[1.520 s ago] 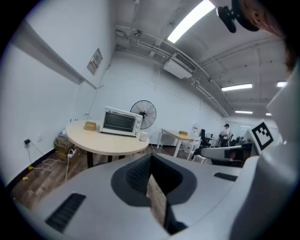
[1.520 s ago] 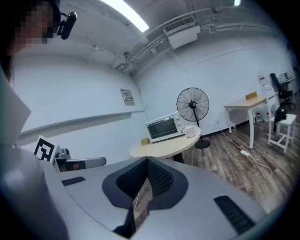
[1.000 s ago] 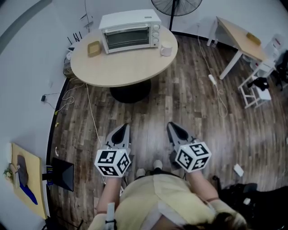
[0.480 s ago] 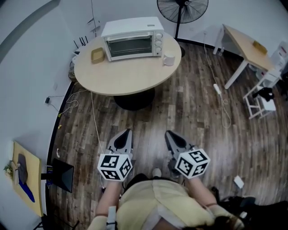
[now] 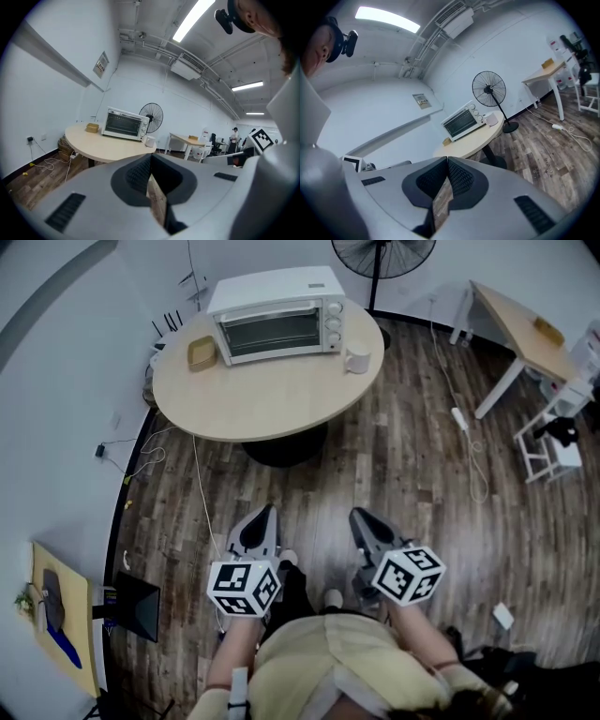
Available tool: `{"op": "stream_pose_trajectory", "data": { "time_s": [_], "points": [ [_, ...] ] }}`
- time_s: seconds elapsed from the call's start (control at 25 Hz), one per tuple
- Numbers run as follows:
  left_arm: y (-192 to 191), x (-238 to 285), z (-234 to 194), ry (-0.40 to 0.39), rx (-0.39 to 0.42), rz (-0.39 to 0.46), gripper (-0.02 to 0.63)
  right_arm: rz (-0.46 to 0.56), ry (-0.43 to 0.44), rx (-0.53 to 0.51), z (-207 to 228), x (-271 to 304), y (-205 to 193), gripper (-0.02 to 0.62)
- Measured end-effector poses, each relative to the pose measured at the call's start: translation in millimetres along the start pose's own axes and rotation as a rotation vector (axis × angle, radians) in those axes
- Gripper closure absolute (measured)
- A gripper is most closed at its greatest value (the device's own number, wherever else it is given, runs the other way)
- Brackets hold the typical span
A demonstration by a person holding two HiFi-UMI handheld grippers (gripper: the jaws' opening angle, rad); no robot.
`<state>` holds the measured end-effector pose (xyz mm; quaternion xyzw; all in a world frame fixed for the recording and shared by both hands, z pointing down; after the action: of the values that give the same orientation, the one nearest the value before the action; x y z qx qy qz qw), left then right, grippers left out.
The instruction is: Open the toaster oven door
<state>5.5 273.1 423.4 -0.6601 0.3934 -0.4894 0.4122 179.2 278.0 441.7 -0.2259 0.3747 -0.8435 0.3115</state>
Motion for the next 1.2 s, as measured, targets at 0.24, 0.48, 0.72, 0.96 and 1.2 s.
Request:
{"op": "stream_pose_trajectory", "data": {
  "time_s": [0.24,0.48,0.72,0.96,1.2],
  "points": [
    [13.0,26.4,-24.9,-0.023,0.036,0.002,0.604,0.014,0.006,0.027,-1.1,40.8,11.8,0.592],
    [27.3,54.6,-63.0,-0.023,0.040,-0.021,0.604,0.046,-0.016,0.059,1.3,89.8,27.3,0.591],
    [35.6,81.7,-94.7,-0.029,0.042,-0.040,0.604,0.076,-0.012,0.103,-0.8,131.9,43.0,0.526],
    [49.3,105.6,-118.2,-0.043,0.055,-0.038,0.604,0.124,-0.029,0.195,1.8,164.7,61.3,0.489],
    [60.1,122.7,-144.6,-0.051,0.067,-0.047,0.604,0.146,-0.053,0.232,-4.4,200.2,73.0,0.460]
  ]
}}
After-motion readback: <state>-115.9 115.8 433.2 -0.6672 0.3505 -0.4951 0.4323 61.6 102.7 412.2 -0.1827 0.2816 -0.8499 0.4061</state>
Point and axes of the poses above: the fingertips, and each gripper's own axes: x forward along the fingers, z to its right, y out of its top, the point moved 1 cm from there along -x, backward along the fingers, and after that the axes turned 10 degrees about y, right-handed, at the moved point
